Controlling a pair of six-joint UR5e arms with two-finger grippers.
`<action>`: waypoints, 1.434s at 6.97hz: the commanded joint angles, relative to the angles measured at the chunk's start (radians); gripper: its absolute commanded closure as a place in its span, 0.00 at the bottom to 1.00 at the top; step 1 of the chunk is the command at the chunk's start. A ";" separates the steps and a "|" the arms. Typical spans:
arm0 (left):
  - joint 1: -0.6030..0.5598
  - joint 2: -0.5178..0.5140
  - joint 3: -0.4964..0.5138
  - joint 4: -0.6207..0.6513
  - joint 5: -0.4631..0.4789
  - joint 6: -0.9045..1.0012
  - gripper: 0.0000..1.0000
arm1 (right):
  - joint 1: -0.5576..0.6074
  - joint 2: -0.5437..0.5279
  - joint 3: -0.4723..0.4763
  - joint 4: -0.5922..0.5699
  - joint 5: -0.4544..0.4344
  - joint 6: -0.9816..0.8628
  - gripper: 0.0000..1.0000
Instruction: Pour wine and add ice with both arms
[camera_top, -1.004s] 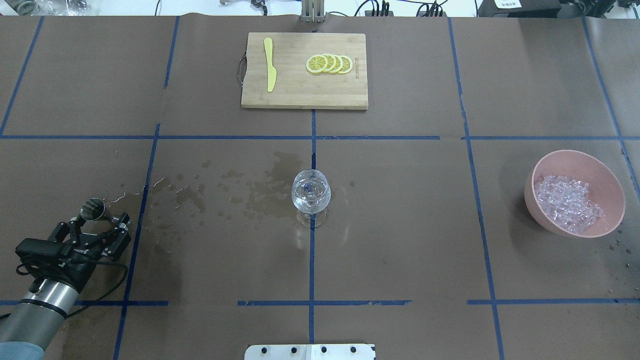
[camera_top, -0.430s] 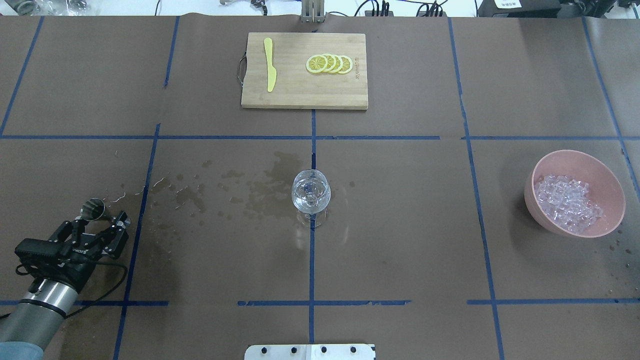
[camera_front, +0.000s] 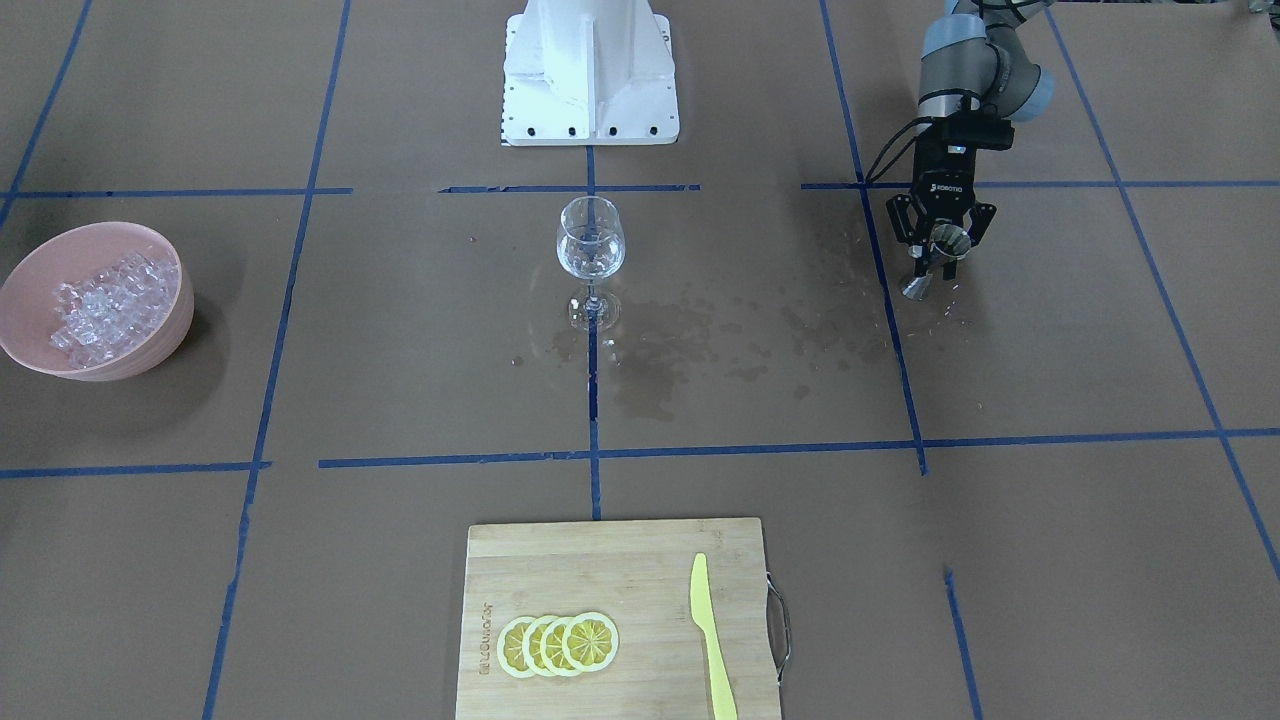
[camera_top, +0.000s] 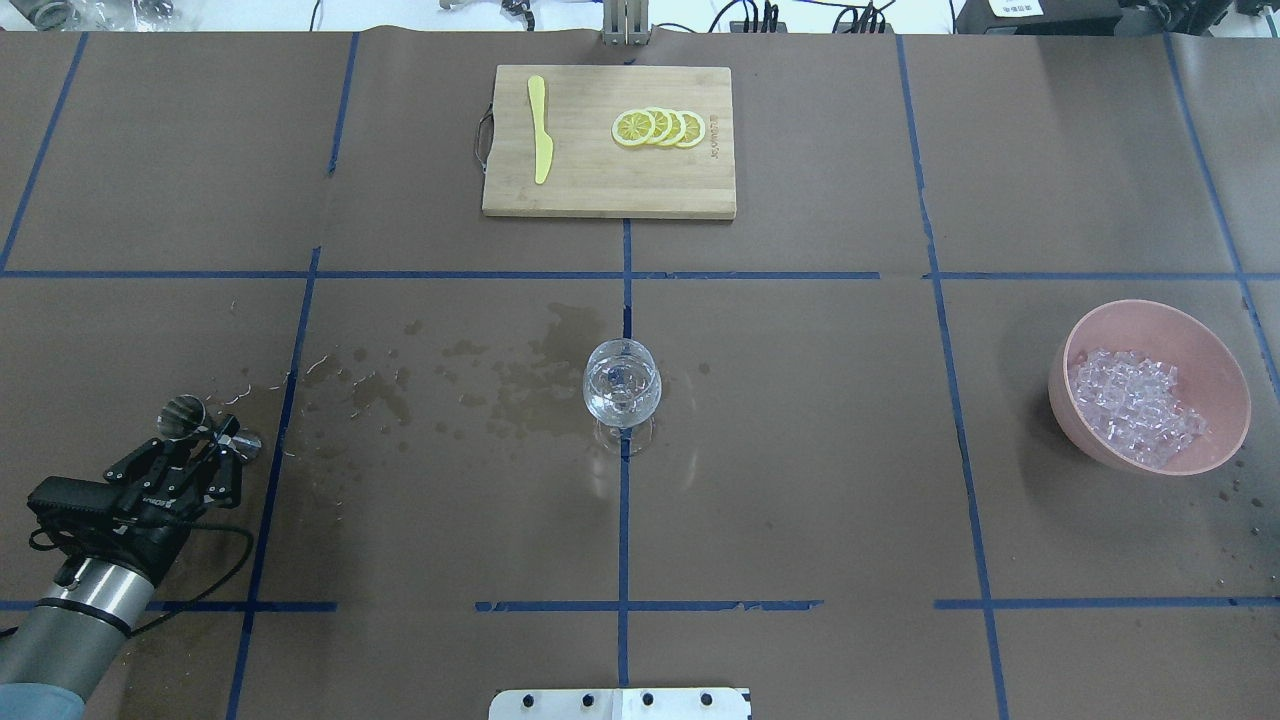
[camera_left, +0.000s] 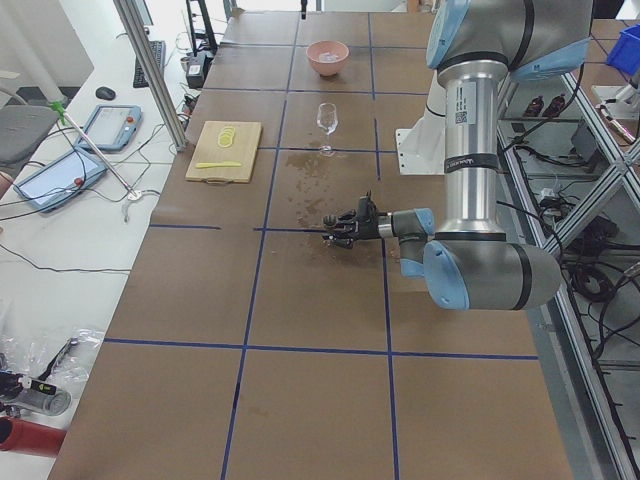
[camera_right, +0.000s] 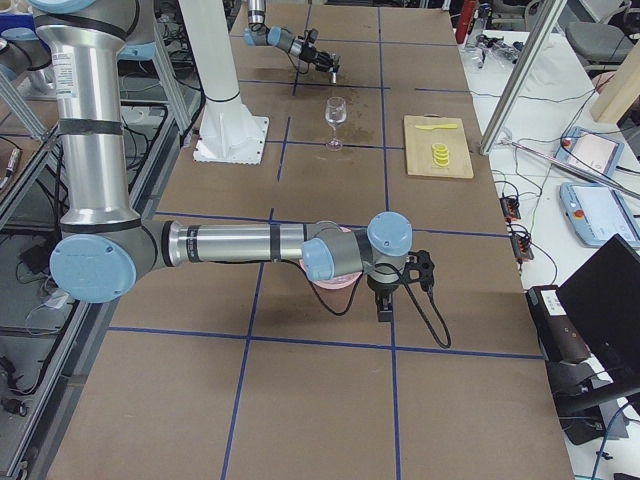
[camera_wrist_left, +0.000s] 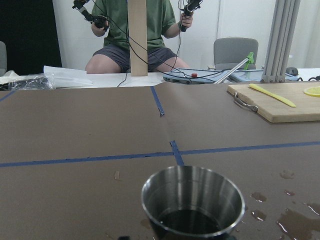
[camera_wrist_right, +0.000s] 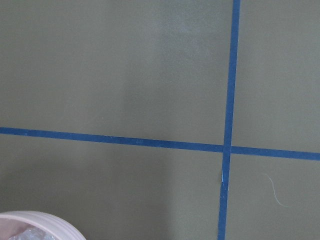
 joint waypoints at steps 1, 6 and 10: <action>-0.001 0.006 -0.004 -0.038 -0.001 0.016 0.98 | 0.000 0.000 -0.001 0.000 0.000 0.000 0.00; -0.003 0.012 -0.005 -0.111 0.002 0.031 1.00 | 0.000 0.000 0.007 0.000 0.001 0.001 0.00; -0.003 -0.013 -0.115 -0.174 0.078 0.290 1.00 | 0.000 0.003 0.009 0.002 0.001 0.001 0.00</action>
